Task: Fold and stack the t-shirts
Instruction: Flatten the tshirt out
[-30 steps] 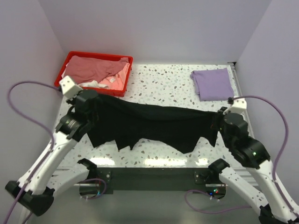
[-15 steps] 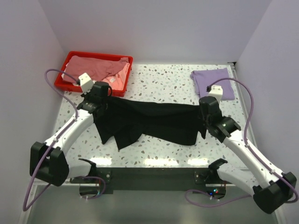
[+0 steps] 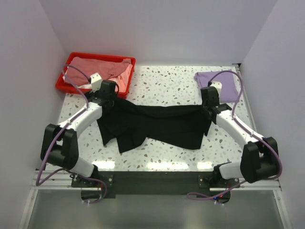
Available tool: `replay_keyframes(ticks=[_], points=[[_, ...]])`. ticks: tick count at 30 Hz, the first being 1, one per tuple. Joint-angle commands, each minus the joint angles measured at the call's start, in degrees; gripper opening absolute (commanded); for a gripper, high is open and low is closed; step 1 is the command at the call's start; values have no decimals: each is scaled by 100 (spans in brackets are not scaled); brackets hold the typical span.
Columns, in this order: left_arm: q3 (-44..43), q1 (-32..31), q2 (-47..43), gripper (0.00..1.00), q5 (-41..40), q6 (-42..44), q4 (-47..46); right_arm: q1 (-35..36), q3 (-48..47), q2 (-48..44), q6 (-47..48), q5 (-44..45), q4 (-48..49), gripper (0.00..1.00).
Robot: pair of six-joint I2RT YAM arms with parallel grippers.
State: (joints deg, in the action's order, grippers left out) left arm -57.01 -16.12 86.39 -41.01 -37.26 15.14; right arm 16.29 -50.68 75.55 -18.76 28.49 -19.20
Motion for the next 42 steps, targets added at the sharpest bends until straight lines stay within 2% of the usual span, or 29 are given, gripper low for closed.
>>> replay_keyframes(ticks=[1, 2, 3, 4, 9, 14, 20, 24, 26, 33, 38, 39, 42], points=[[-406, 39, -113, 100, 251, 139, -21, -152, -504, 275, 5, 78, 242, 25], [-520, 39, -157, 100, 313, 166, 85, -170, -687, 372, -30, 139, 15, 58], [-565, 39, -279, 100, 409, 183, 164, -170, -776, 390, -74, 174, -109, 83], [-591, 39, -368, 100, 680, 210, 278, -170, -847, 399, -118, 218, -215, 99], [-285, -145, -1271, 100, 1779, 227, 253, -170, -787, -21, -250, 280, -585, 99], [295, -997, -2177, 100, 1685, 105, 586, -171, -304, -786, -259, 113, -523, 99], [1367, -1832, -2951, 100, 2492, -624, 1342, -170, 48, -1551, -250, 78, -287, 99], [1903, -2263, -3426, 100, 2818, -1353, 2201, -171, 93, -1675, -242, 16, -303, 99], [2220, -2396, -3567, 100, 2897, -1705, 2344, -171, 102, -1631, -251, 7, -312, 99], [2810, -2457, -3349, 98, 3161, -2084, 2213, -179, 49, -1385, -268, -37, -391, 99], [2783, -2501, -2848, 84, 3266, -2023, 2283, -170, 75, -1350, -268, 60, -391, 99], [2775, -2519, -2821, 78, 3266, -2014, 2292, -162, 75, -1350, -268, 86, -383, 99], [2740, -2536, -2742, 73, 3249, -1987, 2283, -170, 102, -1341, -259, 104, -348, 99]])
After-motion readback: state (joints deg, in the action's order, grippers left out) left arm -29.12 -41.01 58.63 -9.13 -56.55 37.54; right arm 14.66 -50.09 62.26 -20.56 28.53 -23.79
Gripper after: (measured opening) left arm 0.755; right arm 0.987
